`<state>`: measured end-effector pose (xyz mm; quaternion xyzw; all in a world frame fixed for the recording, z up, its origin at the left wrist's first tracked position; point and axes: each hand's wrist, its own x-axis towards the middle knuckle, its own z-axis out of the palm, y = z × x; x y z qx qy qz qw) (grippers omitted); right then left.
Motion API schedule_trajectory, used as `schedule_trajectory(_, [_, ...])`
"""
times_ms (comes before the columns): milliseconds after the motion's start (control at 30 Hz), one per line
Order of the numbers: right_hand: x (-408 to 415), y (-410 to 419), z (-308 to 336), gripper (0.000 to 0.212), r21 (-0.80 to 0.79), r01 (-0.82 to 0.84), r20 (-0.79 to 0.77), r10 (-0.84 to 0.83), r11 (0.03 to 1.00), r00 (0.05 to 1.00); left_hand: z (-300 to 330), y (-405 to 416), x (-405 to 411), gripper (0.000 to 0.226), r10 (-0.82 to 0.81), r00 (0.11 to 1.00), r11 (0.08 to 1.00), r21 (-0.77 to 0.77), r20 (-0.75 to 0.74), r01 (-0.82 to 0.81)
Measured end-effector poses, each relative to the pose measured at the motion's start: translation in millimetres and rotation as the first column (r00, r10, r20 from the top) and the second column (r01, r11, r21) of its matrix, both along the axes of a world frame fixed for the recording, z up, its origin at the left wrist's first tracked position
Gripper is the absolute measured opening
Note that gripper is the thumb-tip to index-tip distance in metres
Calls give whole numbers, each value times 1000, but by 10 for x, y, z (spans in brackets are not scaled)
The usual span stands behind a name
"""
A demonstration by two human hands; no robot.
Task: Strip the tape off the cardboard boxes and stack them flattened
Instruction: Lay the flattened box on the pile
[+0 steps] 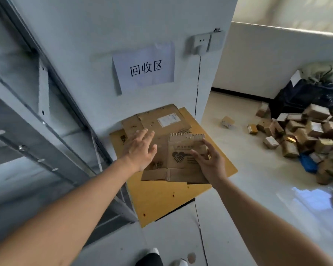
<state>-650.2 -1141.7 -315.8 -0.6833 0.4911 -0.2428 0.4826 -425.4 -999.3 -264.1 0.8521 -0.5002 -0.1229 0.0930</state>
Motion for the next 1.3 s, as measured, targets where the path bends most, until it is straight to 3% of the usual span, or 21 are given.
schedule_trajectory(367, [844, -1130, -393, 86, 26, -102, -33, 102, 994, 994, -551, -1000, 664, 63, 102, 995, 994, 50, -15, -101])
schedule_trajectory(667, [1578, -1672, -674, 97, 49, -219, -59, 222, 974, 973, -847, -1368, 1123, 63, 179, 981, 979, 110, -72, -170])
schedule_trajectory(1033, [2579, -2443, -1215, 91, 75, -455, -97, 461, 887, 882, -1534, -1709, 1476, 62, 343, 935, 935, 125, -91, -331])
schedule_trajectory(1300, [2825, -2744, -1458, 85, 9, -536, -164, 530, 844, 832, -1928, -1971, 1440, 66, 439, 892, 895, 139, -108, -424])
